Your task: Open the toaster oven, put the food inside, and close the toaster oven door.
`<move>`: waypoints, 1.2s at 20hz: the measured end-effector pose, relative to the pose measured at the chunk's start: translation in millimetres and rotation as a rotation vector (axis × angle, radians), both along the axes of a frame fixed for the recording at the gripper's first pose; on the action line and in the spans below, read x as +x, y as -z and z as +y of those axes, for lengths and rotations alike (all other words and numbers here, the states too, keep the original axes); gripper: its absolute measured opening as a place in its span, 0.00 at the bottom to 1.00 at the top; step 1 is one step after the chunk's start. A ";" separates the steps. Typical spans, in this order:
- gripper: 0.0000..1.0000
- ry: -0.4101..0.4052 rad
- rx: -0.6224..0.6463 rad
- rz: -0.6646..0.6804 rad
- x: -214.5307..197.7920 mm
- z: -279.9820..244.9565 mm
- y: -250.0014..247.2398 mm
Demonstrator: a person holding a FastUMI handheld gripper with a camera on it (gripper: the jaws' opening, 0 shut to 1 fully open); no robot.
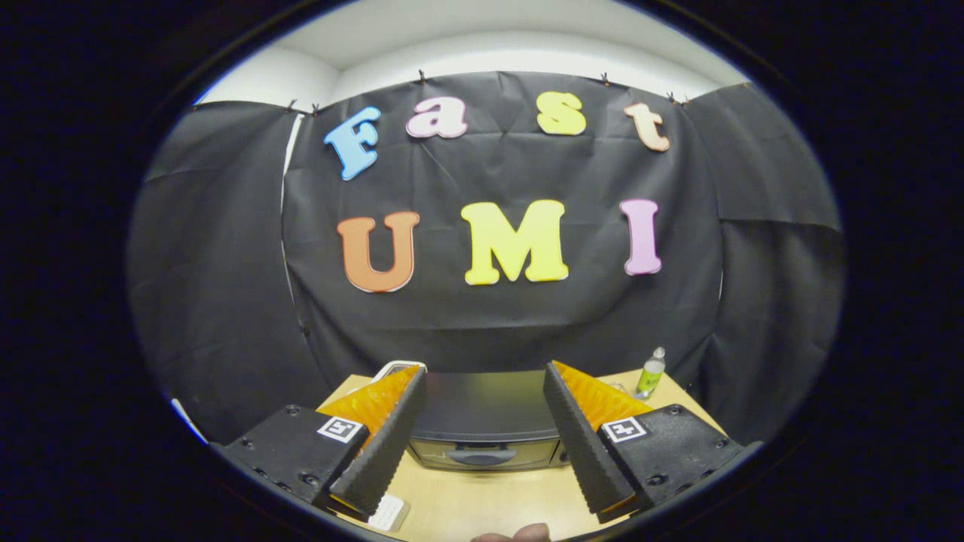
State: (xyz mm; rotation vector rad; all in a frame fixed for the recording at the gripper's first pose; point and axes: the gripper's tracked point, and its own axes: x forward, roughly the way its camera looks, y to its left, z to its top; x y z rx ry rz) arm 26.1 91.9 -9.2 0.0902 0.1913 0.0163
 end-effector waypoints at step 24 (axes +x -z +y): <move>1.00 0.006 0.059 -0.057 -67.8 20.8 -23.1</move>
